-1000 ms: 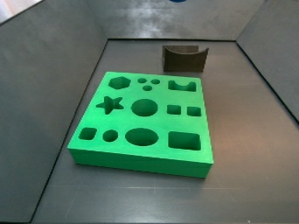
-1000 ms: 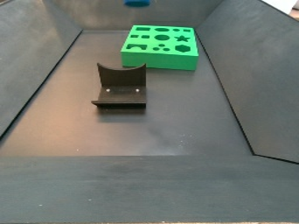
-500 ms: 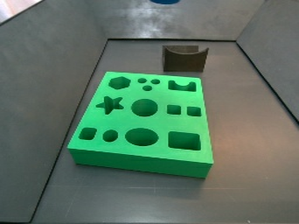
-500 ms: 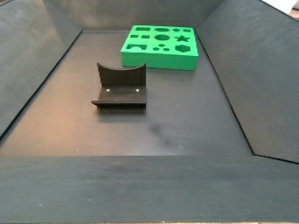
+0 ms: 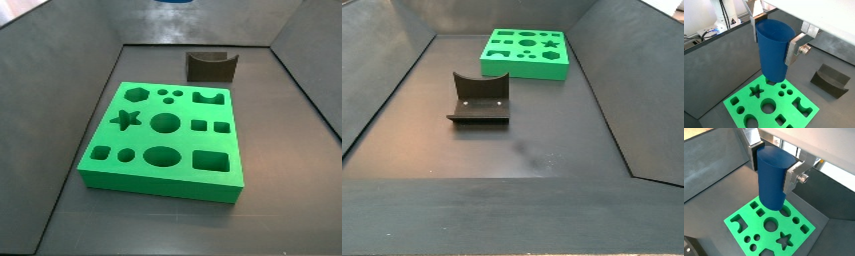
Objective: Pick up the oval object. Move up. Place the oval object on the fixture. Regrasp the oval object. Move to above the board. Insert the oval object.
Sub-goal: Insert the oval object.
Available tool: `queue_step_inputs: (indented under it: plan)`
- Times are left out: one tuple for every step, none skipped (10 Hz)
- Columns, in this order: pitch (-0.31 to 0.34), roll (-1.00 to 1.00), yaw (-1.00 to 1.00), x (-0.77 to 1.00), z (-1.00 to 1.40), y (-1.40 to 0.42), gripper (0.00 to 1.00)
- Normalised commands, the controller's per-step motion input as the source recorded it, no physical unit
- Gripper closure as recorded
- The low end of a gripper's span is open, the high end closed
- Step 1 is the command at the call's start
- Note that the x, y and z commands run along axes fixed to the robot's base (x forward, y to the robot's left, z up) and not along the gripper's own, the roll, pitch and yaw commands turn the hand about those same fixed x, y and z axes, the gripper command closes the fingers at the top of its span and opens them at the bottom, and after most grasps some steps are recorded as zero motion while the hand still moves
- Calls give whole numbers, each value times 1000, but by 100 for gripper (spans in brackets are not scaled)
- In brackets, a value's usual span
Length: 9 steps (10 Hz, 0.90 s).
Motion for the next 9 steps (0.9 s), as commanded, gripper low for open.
queue_step_inputs:
  plan:
    - [-59, 27, 0, 0, -283, -174, 100]
    - [-87, 89, 0, 0, -426, -369, 100]
    - [-71, 64, 0, 91, -523, -397, 100]
    - [-133, 51, 0, 0, -577, -400, 100]
    - [-129, 63, 0, 0, -594, -377, 100]
    - [-103, 80, 0, 0, -577, -351, 100]
    - [-93, 84, 0, 0, -537, -360, 100]
    - [-90, 61, 0, 0, -480, -343, 100]
    - [-76, 64, 0, 9, -414, -346, 100]
